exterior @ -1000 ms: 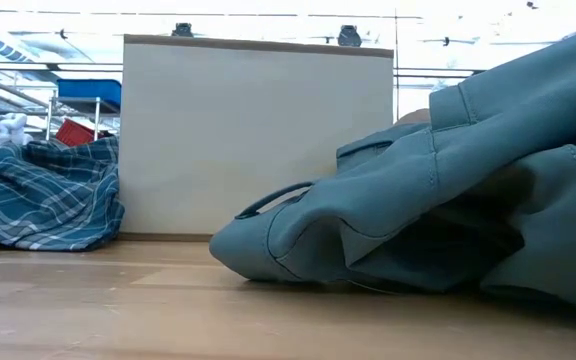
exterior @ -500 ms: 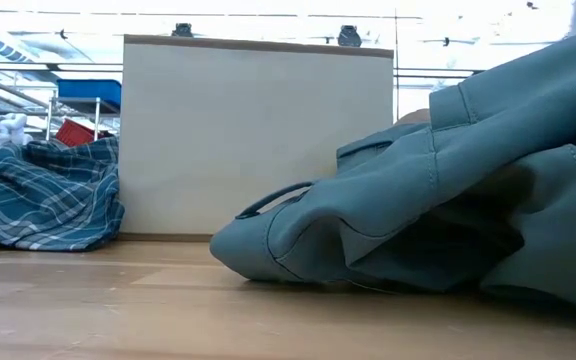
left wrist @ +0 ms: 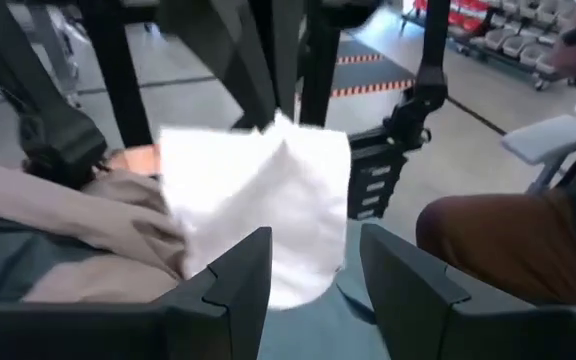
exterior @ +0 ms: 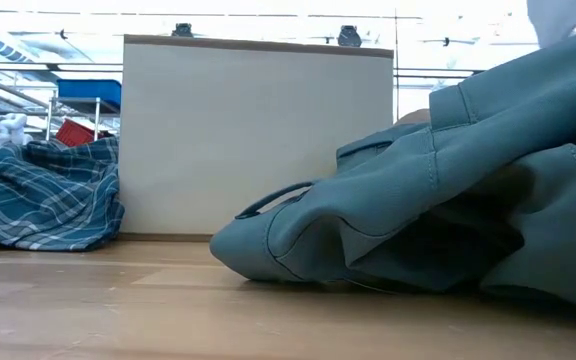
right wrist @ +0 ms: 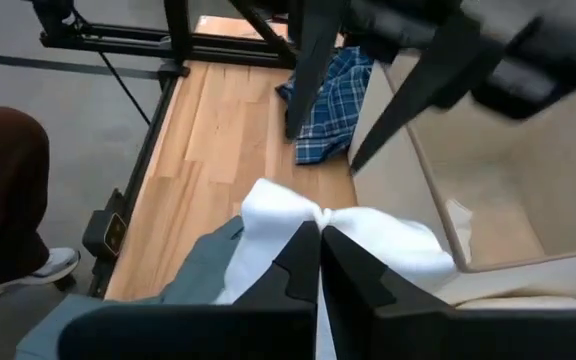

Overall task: Sort clothes
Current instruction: Put the white sock into the laundry organizer

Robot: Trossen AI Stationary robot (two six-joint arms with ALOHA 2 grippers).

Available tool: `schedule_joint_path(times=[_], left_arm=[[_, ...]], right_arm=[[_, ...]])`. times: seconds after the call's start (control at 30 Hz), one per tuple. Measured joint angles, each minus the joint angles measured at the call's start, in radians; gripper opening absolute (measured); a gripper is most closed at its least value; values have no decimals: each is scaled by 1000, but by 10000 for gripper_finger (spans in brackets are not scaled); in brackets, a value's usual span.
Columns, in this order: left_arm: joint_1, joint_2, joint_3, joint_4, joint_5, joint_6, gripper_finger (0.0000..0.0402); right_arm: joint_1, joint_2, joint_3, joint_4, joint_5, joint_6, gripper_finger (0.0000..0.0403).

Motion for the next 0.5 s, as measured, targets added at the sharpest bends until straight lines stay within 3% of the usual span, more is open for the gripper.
schedule_joint_path(times=[0.23,0.5], left_arm=[[-4,53,0,111,-69,-98,164],[-5,57,0,113,-119,-103,164]], right_arm=[[-3,22,0,-5,46,-12,0],[-44,86,0,-21,55,-14,0]])
